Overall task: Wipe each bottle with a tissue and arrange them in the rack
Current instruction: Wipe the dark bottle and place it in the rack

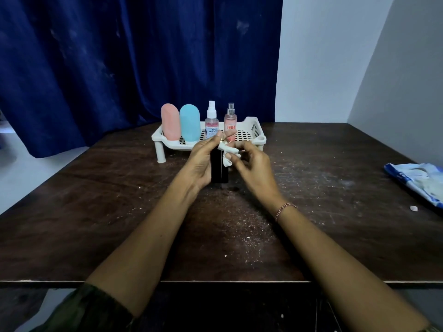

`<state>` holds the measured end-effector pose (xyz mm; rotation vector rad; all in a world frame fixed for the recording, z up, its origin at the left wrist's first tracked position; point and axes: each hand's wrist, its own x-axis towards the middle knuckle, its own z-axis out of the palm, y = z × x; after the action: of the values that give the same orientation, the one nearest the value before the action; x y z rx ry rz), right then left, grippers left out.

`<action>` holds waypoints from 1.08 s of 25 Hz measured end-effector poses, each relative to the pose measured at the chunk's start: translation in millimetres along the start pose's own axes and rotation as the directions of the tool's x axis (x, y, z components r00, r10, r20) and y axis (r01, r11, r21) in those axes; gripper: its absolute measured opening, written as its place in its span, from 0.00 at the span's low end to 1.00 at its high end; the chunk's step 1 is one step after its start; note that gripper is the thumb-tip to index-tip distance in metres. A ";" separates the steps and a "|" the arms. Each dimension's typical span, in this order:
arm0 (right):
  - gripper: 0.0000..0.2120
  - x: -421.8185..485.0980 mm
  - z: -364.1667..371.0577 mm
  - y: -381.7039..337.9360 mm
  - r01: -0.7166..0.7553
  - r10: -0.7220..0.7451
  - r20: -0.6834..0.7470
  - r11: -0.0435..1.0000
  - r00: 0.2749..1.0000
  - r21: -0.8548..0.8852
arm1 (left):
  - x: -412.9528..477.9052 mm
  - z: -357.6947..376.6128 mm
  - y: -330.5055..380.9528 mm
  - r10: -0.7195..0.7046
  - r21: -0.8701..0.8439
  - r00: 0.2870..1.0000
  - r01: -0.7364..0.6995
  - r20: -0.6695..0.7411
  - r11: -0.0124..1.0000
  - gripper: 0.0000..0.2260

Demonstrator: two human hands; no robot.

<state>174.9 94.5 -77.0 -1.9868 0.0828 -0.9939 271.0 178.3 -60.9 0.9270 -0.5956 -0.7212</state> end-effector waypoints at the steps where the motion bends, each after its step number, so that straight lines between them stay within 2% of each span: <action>1: 0.08 -1.1 1.5 -0.9 -0.050 0.048 0.024 0.997 0.999 0.066 | -0.1 0.0 0.1 0.003 0.006 1.000 -0.003 -0.016 1.000 0.12; 3: 0.09 -2.7 3.2 -0.2 -0.090 0.086 0.041 0.987 0.995 0.130 | 0.7 -0.3 0.4 0.037 0.002 0.998 -0.037 -0.051 0.999 0.11; 6: 0.14 -2.0 4.4 3.5 -0.108 0.102 0.066 0.990 0.993 0.089 | 3.2 -0.3 -0.6 0.134 -0.015 0.984 -0.136 -0.118 0.991 0.08; 8: 0.15 -1.6 4.9 5.2 -0.158 0.146 0.094 0.977 0.985 0.146 | 3.6 1.5 -0.6 0.176 -0.020 0.974 -0.181 -0.144 0.983 0.06; 11: 0.13 -1.4 6.1 4.6 -0.266 0.223 0.168 0.911 0.960 0.315 | 1.6 3.3 1.3 0.209 -0.006 0.969 -0.212 -0.128 0.977 0.06; 16: 0.12 -3.5 8.0 3.8 -0.354 0.235 0.331 0.858 0.914 0.372 | -1.3 4.9 6.5 0.238 0.029 0.965 -0.236 -0.108 0.971 0.06; 20: 0.14 -4.7 7.5 1.7 -0.462 0.266 0.417 0.737 0.869 0.493 | -3.1 5.3 7.3 0.244 0.069 0.966 -0.239 -0.081 0.969 0.06; 24: 0.14 -6.3 15.5 3.9 -0.469 0.269 0.408 0.694 0.872 0.546 | 0.4 4.7 0.8 0.325 0.247 0.942 -0.298 -0.080 0.922 0.06; 27: 0.15 -2.7 15.6 4.4 -0.423 0.308 0.291 0.701 0.906 0.573 | 2.3 5.7 -8.1 0.318 0.383 0.948 -0.289 -0.014 0.877 0.12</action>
<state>184.8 103.6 -86.3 -1.3457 0.0417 -0.4827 265.9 170.5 -64.8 1.1774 -0.8085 -0.2864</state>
